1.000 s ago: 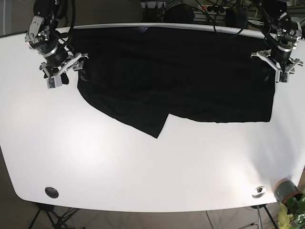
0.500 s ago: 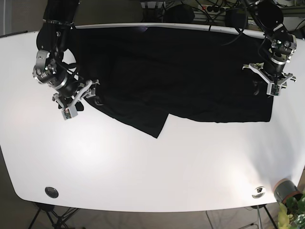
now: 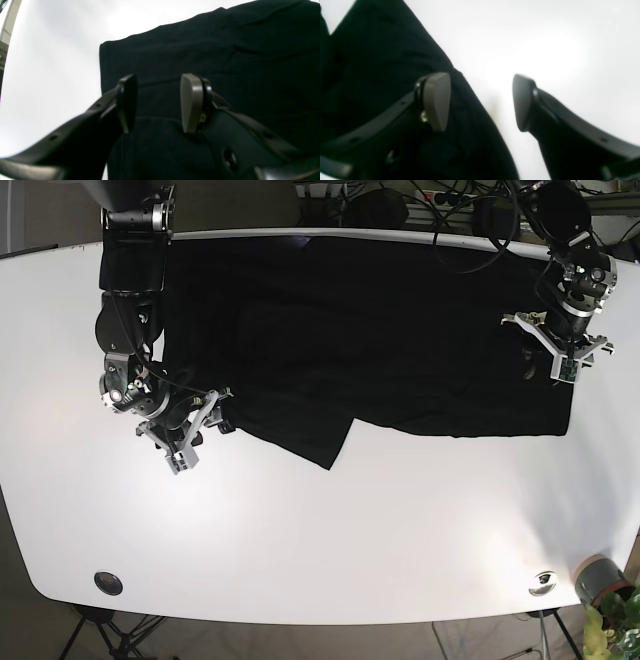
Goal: Fold the T-shirt properly
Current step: 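Release the edge and move both grippers to the shirt's middle, then grasp the black shirt's hem with both grippers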
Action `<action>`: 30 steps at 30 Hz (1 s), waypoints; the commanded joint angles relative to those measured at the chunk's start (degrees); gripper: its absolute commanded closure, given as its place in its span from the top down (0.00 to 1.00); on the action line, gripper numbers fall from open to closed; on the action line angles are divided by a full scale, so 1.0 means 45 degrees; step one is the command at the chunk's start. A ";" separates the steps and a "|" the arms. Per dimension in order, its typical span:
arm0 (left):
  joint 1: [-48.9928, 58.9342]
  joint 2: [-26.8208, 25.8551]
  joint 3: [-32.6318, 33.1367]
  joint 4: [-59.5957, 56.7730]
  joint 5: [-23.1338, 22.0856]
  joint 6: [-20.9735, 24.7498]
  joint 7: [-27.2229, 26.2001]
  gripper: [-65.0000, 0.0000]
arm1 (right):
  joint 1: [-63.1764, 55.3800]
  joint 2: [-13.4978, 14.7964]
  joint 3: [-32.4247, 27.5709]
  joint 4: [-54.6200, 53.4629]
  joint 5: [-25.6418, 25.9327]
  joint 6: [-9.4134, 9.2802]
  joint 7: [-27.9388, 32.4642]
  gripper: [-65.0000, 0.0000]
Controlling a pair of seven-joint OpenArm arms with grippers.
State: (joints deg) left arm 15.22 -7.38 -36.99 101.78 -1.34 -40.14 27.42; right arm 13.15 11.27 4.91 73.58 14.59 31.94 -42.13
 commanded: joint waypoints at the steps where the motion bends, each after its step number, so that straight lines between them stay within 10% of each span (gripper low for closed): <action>1: -0.0091 -0.0187 -0.0053 0.0230 -0.0160 0.0031 -0.0281 0.39 | 0.0312 0.0065 -0.0162 -0.0049 0.0167 0.0061 0.0366 0.62; 18: -0.0091 -0.0265 -0.0033 0.0211 -0.0160 0.0031 -0.0281 0.39 | 0.0234 -0.0443 -0.1022 -0.1787 0.0245 -0.0036 0.1850 0.64; 30: -0.1459 -0.0676 -0.0072 -0.1274 0.0582 0.0031 -0.0262 0.40 | -0.0626 -0.0951 -0.1061 -0.0517 0.0167 -0.0036 0.1343 0.45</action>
State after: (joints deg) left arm 9.76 -9.47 -37.12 95.90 1.19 -40.25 27.44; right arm 9.69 7.40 0.25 70.11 15.84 31.57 -34.13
